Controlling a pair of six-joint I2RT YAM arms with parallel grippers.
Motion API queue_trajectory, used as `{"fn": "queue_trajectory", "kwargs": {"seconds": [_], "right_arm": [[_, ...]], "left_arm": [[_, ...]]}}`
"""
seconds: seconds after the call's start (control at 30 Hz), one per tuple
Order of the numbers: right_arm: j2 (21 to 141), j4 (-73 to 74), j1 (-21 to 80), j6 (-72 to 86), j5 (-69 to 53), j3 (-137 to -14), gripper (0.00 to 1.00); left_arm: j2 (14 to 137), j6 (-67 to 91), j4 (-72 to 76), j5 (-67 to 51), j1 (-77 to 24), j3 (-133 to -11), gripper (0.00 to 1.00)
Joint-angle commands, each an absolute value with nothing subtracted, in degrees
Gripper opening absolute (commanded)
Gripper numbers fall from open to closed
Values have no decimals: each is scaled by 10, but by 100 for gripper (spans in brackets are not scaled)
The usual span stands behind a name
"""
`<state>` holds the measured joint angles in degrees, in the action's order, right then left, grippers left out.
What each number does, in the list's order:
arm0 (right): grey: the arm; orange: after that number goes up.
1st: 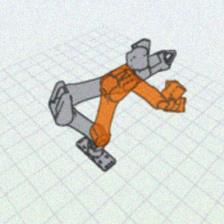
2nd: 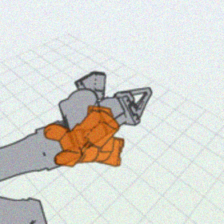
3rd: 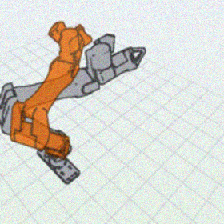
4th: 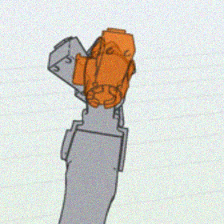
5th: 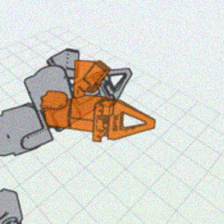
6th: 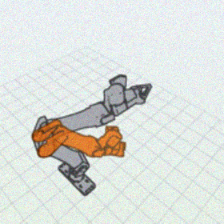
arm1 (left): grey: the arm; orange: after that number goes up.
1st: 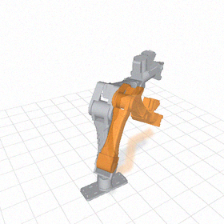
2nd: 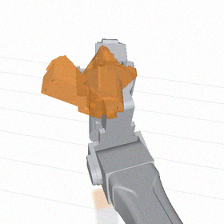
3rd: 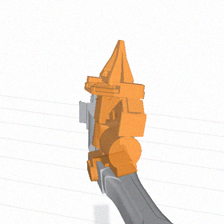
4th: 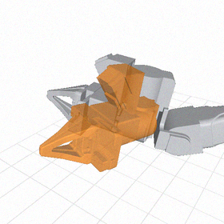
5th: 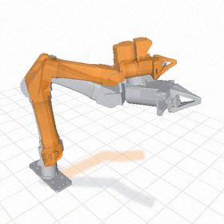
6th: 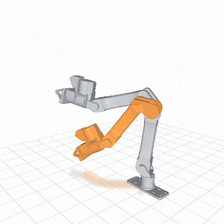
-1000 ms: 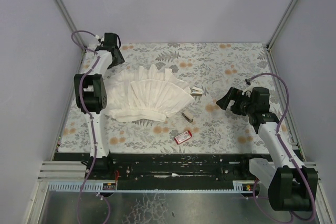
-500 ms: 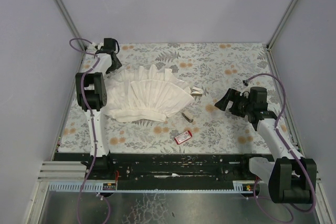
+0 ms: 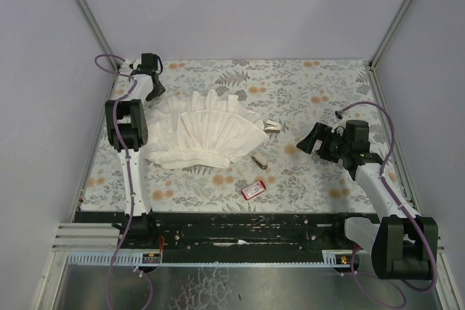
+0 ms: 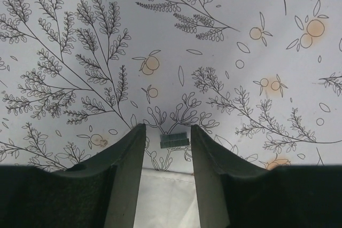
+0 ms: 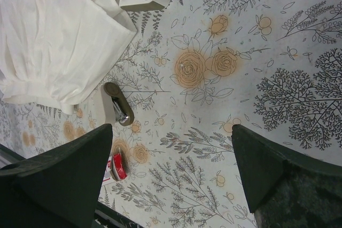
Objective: Load the staples into the stapler
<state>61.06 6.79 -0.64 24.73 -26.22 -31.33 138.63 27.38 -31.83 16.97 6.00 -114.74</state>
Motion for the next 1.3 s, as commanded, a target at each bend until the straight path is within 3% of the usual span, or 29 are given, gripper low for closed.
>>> {"fn": "queue_trajectory", "kwargs": {"seconds": [0.0,0.17,0.47,0.97,1.27], "right_arm": [[615,50,-3,238,-272,-339,99],[617,51,-3,237,-273,-341,99],[616,52,-3,236,-274,-340,98],[614,52,-3,236,-274,-339,99],[613,52,-3,237,-278,-340,98]], "left_arm": [[1398,276,-294,168,67,-1174,36],[1398,279,-294,160,68,-1169,32],[1395,284,-293,147,68,-1155,36],[1381,283,-288,136,68,-1136,24],[1303,275,-273,115,67,-1084,20]]}}
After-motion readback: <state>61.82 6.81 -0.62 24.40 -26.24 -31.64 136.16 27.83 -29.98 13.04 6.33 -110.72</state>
